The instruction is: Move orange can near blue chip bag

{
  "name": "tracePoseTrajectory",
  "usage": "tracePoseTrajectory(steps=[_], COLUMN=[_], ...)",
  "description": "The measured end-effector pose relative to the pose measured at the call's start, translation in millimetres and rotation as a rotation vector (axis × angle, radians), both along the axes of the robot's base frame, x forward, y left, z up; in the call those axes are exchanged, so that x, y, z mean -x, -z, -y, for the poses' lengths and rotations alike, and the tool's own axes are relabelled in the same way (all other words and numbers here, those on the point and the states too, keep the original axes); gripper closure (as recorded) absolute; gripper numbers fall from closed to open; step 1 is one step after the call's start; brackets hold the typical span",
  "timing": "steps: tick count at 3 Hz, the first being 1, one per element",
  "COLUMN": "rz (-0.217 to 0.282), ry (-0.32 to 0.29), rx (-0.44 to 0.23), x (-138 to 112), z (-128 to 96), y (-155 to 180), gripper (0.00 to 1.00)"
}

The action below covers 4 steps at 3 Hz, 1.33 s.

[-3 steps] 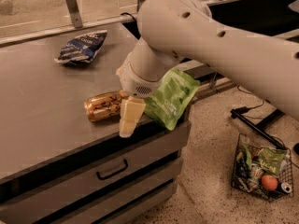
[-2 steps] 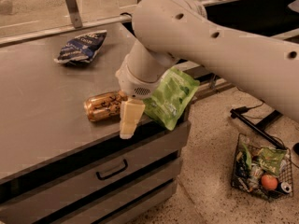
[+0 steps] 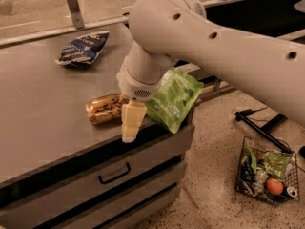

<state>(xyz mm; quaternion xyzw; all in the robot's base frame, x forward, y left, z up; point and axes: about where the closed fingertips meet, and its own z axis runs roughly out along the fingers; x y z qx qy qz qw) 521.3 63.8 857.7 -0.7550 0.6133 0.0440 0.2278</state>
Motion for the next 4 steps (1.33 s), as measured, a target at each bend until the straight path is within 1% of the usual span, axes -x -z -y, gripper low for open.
tracePoseTrajectory(steps=[1, 2, 4], rz=[0.003, -0.001, -0.022], ry=[-0.006, -0.013, -0.039], rx=[0.047, 0.071, 0.070], x=[-0.6, -1.5, -1.3], z=[0.4, -0.4, -4.5], y=[4.8, 8.7, 12.5], gripper=[0.00, 0.18, 0.64])
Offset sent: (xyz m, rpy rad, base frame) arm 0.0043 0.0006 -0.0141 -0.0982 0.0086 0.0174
